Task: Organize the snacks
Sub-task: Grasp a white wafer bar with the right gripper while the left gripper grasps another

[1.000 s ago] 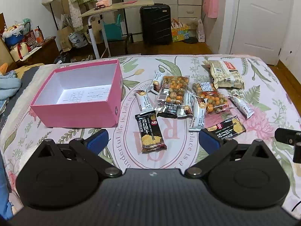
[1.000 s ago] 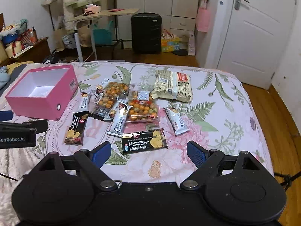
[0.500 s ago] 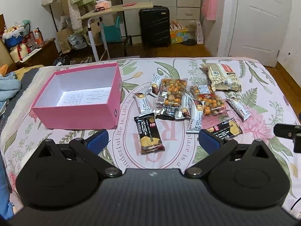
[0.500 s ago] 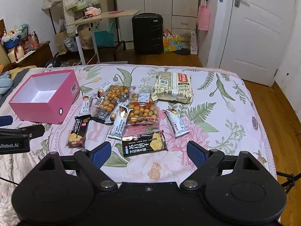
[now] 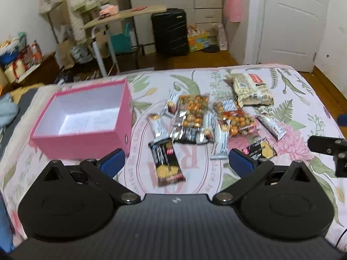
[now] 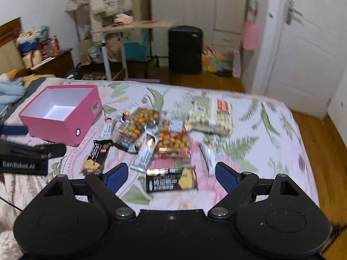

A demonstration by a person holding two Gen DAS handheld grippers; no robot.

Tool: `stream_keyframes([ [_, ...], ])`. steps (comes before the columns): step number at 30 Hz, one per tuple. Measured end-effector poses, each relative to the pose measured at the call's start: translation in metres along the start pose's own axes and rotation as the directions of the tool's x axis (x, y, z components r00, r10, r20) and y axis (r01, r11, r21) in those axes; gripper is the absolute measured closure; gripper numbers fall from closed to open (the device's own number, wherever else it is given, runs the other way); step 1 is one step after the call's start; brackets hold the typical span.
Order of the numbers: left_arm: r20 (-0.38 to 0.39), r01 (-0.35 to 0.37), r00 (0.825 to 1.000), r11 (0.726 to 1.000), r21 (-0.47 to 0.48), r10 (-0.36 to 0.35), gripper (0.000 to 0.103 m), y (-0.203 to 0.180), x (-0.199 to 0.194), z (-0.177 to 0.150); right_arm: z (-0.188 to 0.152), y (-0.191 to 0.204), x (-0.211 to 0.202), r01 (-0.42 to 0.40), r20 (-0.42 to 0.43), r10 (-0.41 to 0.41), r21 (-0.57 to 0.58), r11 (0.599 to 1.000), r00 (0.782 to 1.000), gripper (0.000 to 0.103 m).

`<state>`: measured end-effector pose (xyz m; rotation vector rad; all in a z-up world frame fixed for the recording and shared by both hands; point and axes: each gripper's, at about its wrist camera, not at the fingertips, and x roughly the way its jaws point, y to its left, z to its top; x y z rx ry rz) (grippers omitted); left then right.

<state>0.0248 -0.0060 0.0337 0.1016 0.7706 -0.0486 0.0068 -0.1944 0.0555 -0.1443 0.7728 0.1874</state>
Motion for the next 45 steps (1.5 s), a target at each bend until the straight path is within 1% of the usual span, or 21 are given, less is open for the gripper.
stream_keyframes([
  [3, 0.029, 0.016, 0.999, 0.999, 0.032, -0.017, 0.0, -0.001, 0.007, 0.02, 0.015, -0.006, 0.01, -0.021, 0.051, 0.024, -0.059, 0.998, 0.998, 0.013],
  [6, 0.046, 0.062, 0.997, 0.995, 0.078, -0.066, 0.0, -0.001, 0.02, 0.044, 0.033, -0.019, 0.028, 0.002, 0.068, 0.003, -0.064, 0.998, 0.998, 0.013],
  [10, 0.006, 0.141, 0.99, 0.982, 0.122, -0.143, 0.0, -0.006, 0.049, 0.078, 0.056, -0.043, 0.06, -0.019, -0.016, 0.018, -0.034, 0.999, 1.0, 0.014],
  [11, -0.015, 0.17, 0.985, 0.976, 0.135, -0.17, 0.0, -0.009, 0.059, 0.087, 0.06, -0.05, 0.067, -0.035, -0.032, 0.035, -0.01, 0.999, 0.999, 0.018],
  [15, -0.104, 0.24, 0.968, 0.961, 0.141, -0.226, 0.003, -0.021, 0.1, 0.105, 0.065, -0.079, 0.097, -0.089, -0.091, 0.098, 0.096, 0.991, 0.991, 0.022],
  [16, -0.111, 0.243, 0.967, 0.958, 0.153, -0.228, 0.003, -0.025, 0.108, 0.105, 0.063, -0.083, 0.105, -0.093, -0.096, 0.104, 0.11, 0.99, 0.99, 0.024],
  [18, -0.087, 0.228, 0.973, 0.947, 0.225, -0.213, 0.003, -0.037, 0.121, 0.101, 0.056, -0.09, 0.122, -0.1, -0.106, 0.114, 0.131, 0.986, 0.988, 0.029],
  [20, -0.073, 0.21, 0.978, 0.942, 0.263, -0.197, 0.003, -0.044, 0.134, 0.091, 0.047, -0.096, 0.137, -0.11, -0.111, 0.127, 0.146, 0.983, 0.986, 0.032],
  [21, -0.081, 0.221, 0.975, 0.941, 0.257, -0.207, 0.003, -0.046, 0.141, 0.086, 0.041, -0.096, 0.145, -0.12, -0.119, 0.138, 0.145, 0.982, 0.983, 0.036],
  [24, -0.102, 0.255, 0.966, 0.946, 0.201, -0.239, 0.003, -0.044, 0.161, 0.07, 0.029, -0.095, 0.167, -0.115, -0.171, 0.131, 0.1, 0.988, 0.977, 0.039],
  [27, -0.067, 0.208, 0.978, 0.961, 0.179, -0.199, 0.01, -0.05, 0.181, 0.053, 0.017, -0.097, 0.186, -0.104, -0.203, 0.117, 0.076, 0.992, 0.972, 0.04],
  [28, -0.071, 0.2, 0.979, 0.965, 0.167, -0.191, 0.015, -0.051, 0.186, 0.048, 0.014, -0.1, 0.194, -0.103, -0.216, 0.119, 0.082, 0.991, 0.969, 0.04],
  [30, -0.11, 0.222, 0.972, 0.962, 0.157, -0.206, 0.018, -0.052, 0.198, 0.039, 0.008, -0.106, 0.209, -0.107, -0.238, 0.126, 0.092, 0.99, 0.963, 0.042],
  [32, -0.119, 0.22, 0.972, 0.965, 0.145, -0.204, 0.032, -0.05, 0.205, 0.032, 0.002, -0.111, 0.223, -0.108, -0.257, 0.128, 0.091, 0.99, 0.958, 0.042],
  [35, -0.138, 0.238, 0.966, 0.959, 0.155, -0.218, 0.032, -0.051, 0.217, 0.026, -0.009, -0.115, 0.24, -0.108, -0.277, 0.134, 0.106, 0.989, 0.952, 0.044],
  [37, -0.156, 0.255, 0.96, 0.955, 0.153, -0.231, 0.032, -0.053, 0.225, 0.023, -0.016, -0.117, 0.248, -0.097, -0.295, 0.129, 0.121, 0.988, 0.947, 0.049],
  [38, -0.176, 0.258, 0.957, 0.954, 0.153, -0.231, 0.032, -0.054, 0.23, 0.021, -0.018, -0.117, 0.249, -0.09, -0.291, 0.12, 0.116, 0.989, 0.949, 0.054],
  [39, -0.199, 0.267, 0.951, 0.953, 0.146, -0.236, 0.034, -0.055, 0.235, 0.018, -0.02, -0.116, 0.247, -0.081, -0.276, 0.107, 0.105, 0.991, 0.955, 0.064],
  [40, -0.216, 0.275, 0.946, 0.952, 0.134, -0.243, 0.036, -0.056, 0.239, 0.016, -0.021, -0.116, 0.245, -0.077, -0.27, 0.104, 0.108, 0.991, 0.957, 0.068],
  [42, -0.224, 0.28, 0.942, 0.953, 0.111, -0.251, 0.038, -0.055, 0.245, 0.011, -0.022, -0.119, 0.24, -0.07, -0.262, 0.11, 0.158, 0.985, 0.959, 0.071],
  [45, -0.228, 0.313, 0.931, 0.945, 0.098, -0.285, 0.049, -0.054, 0.247, 0.009, -0.021, -0.116, 0.232, -0.053, -0.242, 0.098, 0.183, 0.982, 0.965, 0.072],
])
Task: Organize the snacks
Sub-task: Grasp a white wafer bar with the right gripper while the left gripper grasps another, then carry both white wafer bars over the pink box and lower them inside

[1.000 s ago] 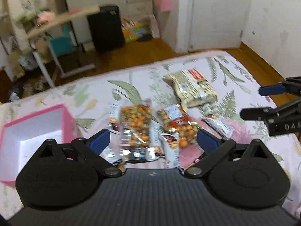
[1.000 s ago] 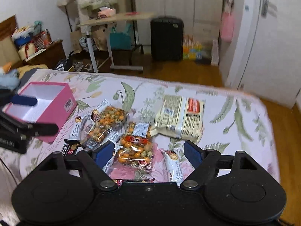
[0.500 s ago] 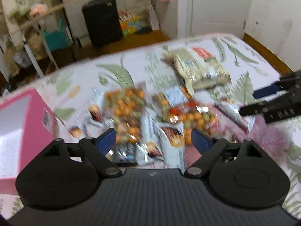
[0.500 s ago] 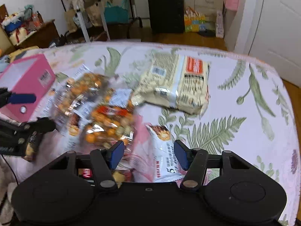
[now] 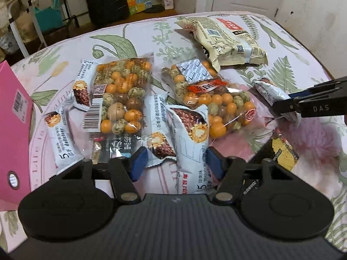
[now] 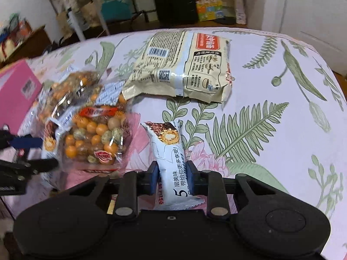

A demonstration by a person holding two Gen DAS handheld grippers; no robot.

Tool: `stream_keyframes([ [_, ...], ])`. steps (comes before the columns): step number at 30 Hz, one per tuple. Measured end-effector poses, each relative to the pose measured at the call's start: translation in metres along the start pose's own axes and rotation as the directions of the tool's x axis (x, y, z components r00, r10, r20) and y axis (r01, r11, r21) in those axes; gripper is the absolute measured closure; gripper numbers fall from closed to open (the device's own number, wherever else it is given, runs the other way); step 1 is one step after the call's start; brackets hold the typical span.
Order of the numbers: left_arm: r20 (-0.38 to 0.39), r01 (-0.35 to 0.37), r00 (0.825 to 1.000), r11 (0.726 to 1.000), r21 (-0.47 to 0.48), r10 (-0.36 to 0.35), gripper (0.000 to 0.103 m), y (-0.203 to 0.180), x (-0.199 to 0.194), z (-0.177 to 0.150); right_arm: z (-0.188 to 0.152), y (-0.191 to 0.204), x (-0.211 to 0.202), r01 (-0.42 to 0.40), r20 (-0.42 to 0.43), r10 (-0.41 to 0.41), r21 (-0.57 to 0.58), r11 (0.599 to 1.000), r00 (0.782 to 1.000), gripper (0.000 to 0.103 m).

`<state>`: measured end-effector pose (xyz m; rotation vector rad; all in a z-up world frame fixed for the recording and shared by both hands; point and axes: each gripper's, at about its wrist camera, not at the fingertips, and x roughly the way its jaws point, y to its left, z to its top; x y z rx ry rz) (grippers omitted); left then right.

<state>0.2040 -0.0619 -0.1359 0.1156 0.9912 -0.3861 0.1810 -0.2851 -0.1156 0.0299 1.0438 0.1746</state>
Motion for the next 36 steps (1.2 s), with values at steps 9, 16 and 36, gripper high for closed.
stream_keyframes([
  [9, -0.047, 0.092, 0.995, 0.995, -0.029, -0.093, 0.079, 0.006, -0.008, 0.004, 0.007, 0.03, -0.026, 0.01, 0.036, -0.011, 0.021, 1.0, 0.999, 0.072],
  [16, -0.044, 0.085, 0.995, 0.995, -0.055, -0.088, 0.08, 0.019, -0.028, 0.004, 0.009, 0.06, -0.036, -0.053, -0.039, 0.056, 0.067, 0.996, 0.998, 0.072],
  [36, -0.1, 0.045, 0.993, 0.986, -0.159, -0.061, 0.08, 0.101, -0.152, -0.023, 0.054, 0.199, -0.098, -0.327, -0.242, 0.277, -0.204, 0.923, 0.93, 0.072],
])
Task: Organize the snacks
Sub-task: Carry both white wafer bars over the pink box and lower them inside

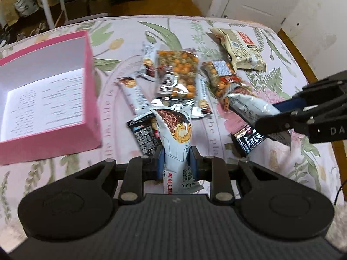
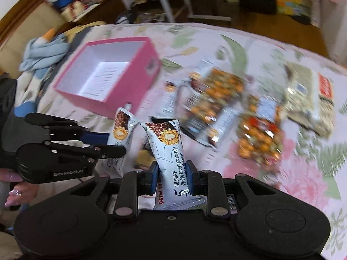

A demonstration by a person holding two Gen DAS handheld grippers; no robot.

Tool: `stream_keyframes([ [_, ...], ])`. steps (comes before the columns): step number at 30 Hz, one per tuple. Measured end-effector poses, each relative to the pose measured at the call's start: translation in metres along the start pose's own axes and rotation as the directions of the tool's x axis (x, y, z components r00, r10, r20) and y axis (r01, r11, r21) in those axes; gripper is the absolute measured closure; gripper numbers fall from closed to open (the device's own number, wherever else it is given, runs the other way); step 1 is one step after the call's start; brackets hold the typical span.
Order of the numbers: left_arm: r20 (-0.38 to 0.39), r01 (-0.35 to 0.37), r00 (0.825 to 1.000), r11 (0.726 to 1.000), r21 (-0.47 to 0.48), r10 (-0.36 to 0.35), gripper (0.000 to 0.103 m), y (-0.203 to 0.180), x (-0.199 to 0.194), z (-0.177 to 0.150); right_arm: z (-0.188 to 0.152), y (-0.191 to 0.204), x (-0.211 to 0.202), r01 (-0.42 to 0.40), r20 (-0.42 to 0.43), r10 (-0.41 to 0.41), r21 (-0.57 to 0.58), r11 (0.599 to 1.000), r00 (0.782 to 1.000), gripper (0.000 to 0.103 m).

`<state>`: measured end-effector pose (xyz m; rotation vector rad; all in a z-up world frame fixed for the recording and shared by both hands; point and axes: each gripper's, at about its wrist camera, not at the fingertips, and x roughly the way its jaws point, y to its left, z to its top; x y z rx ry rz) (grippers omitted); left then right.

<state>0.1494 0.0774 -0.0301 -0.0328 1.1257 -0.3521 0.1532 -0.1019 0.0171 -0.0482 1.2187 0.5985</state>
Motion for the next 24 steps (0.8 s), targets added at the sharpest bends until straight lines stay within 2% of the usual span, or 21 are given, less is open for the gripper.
stream_keyframes([
  [3, 0.043, -0.007, 0.999, 1.0, 0.0, 0.007, 0.08, 0.014, -0.027, -0.001, 0.015, 0.023, -0.002, -0.018, 0.013, 0.019, -0.06, 0.998, 1.0, 0.072],
  [9, 0.147, -0.066, 0.987, 0.997, -0.046, 0.072, 0.08, 0.045, -0.069, 0.006, 0.045, 0.064, 0.007, -0.025, 0.048, 0.035, -0.182, 0.983, 0.998, 0.072],
  [12, 0.163, -0.084, 0.982, 0.995, -0.054, 0.092, 0.08, 0.06, -0.078, 0.013, 0.062, 0.076, 0.016, -0.026, 0.061, 0.04, -0.222, 0.975, 0.997, 0.072],
  [16, 0.178, -0.067, 0.981, 0.996, -0.066, 0.078, 0.08, 0.083, -0.086, 0.019, 0.085, 0.093, 0.023, -0.024, 0.096, 0.051, -0.263, 0.965, 0.994, 0.072],
  [24, 0.21, -0.122, 0.966, 0.981, -0.15, 0.152, 0.08, 0.125, -0.077, 0.048, 0.133, 0.101, 0.057, -0.061, 0.173, 0.113, -0.277, 0.959, 0.978, 0.072],
])
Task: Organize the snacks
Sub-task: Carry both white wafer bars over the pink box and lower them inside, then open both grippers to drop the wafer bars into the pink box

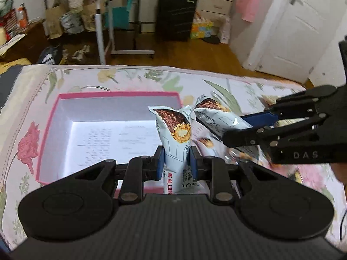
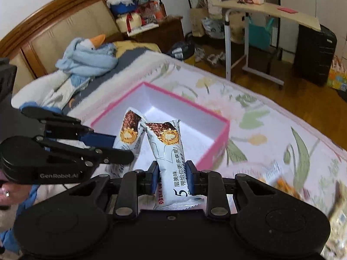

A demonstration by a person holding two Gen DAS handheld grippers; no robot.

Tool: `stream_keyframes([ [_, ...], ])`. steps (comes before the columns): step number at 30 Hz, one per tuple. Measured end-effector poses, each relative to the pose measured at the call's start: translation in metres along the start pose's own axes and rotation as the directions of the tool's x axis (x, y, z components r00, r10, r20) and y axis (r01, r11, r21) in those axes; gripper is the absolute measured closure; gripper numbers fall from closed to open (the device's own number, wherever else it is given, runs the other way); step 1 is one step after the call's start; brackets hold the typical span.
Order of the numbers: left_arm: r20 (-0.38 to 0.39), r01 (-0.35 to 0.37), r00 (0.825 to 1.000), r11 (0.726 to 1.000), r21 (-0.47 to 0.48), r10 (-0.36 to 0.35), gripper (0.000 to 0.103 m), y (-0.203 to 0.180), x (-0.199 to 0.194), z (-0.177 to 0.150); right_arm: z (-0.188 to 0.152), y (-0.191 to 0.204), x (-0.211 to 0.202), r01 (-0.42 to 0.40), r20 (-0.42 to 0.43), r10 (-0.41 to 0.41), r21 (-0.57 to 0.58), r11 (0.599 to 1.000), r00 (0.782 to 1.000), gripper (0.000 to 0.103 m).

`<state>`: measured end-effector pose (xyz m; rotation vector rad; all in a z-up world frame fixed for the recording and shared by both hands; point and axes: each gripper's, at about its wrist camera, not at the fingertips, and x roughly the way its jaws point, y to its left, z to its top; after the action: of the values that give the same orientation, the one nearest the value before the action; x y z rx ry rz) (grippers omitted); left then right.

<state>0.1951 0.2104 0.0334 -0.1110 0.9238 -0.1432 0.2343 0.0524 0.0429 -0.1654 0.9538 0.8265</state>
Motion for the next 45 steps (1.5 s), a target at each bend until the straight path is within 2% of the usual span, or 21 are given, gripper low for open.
stream_keyframes([
  [4, 0.009, -0.028, 1.0, 0.995, -0.097, 0.029, 0.08, 0.025, 0.032, 0.011, 0.012, -0.005, 0.037, -0.009, 0.001, 0.009, -0.014, 1.0, 1.0, 0.072],
  [7, -0.002, -0.034, 0.999, 0.98, -0.195, 0.034, 0.08, 0.047, 0.062, 0.018, 0.019, -0.006, 0.069, 0.015, -0.012, -0.016, -0.049, 0.999, 1.0, 0.073],
  [11, -0.052, -0.095, 0.995, 0.956, -0.276, 0.084, 0.08, 0.067, 0.101, 0.022, 0.029, 0.0, 0.109, 0.058, -0.047, -0.065, -0.14, 0.988, 0.997, 0.073],
  [13, -0.099, -0.1, 0.993, 0.94, -0.325, 0.071, 0.08, 0.081, 0.122, 0.022, 0.032, 0.003, 0.124, 0.077, -0.058, -0.09, -0.192, 0.978, 0.994, 0.073],
  [16, -0.159, -0.095, 0.987, 0.919, -0.384, 0.036, 0.08, 0.096, 0.146, 0.018, 0.034, -0.001, 0.146, 0.07, -0.11, -0.094, -0.201, 0.977, 0.989, 0.073],
  [20, -0.211, -0.122, 0.977, 0.915, -0.385, 0.041, 0.079, 0.103, 0.169, 0.011, 0.029, -0.002, 0.163, 0.075, -0.158, -0.115, -0.239, 0.968, 0.981, 0.073],
  [23, -0.221, -0.133, 0.974, 0.915, -0.38, 0.05, 0.079, 0.104, 0.179, 0.009, 0.027, 0.0, 0.172, 0.079, -0.18, -0.13, -0.265, 0.961, 0.975, 0.073],
  [26, -0.25, -0.127, 0.968, 0.928, -0.35, 0.038, 0.078, 0.104, 0.191, 0.011, 0.024, 0.005, 0.182, 0.107, -0.214, -0.182, -0.321, 0.941, 0.96, 0.073],
  [32, -0.259, -0.146, 0.964, 0.933, -0.329, 0.059, 0.075, 0.101, 0.195, 0.012, 0.023, 0.012, 0.189, 0.135, -0.226, -0.224, -0.352, 0.926, 0.948, 0.07],
  [34, -0.26, -0.147, 0.964, 0.935, -0.322, 0.062, 0.068, 0.101, 0.19, 0.012, 0.023, 0.016, 0.186, 0.139, -0.22, -0.225, -0.351, 0.926, 0.949, 0.069],
  [38, -0.224, -0.151, 0.971, 0.946, -0.286, 0.087, 0.062, 0.101, 0.169, 0.012, 0.023, 0.024, 0.17, 0.133, -0.197, -0.205, -0.328, 0.935, 0.959, 0.056],
  [45, -0.174, -0.138, 0.979, 0.972, -0.191, 0.105, 0.055, 0.095, 0.117, 0.011, 0.021, 0.038, 0.134, 0.143, -0.167, -0.199, -0.297, 0.944, 0.966, 0.054],
])
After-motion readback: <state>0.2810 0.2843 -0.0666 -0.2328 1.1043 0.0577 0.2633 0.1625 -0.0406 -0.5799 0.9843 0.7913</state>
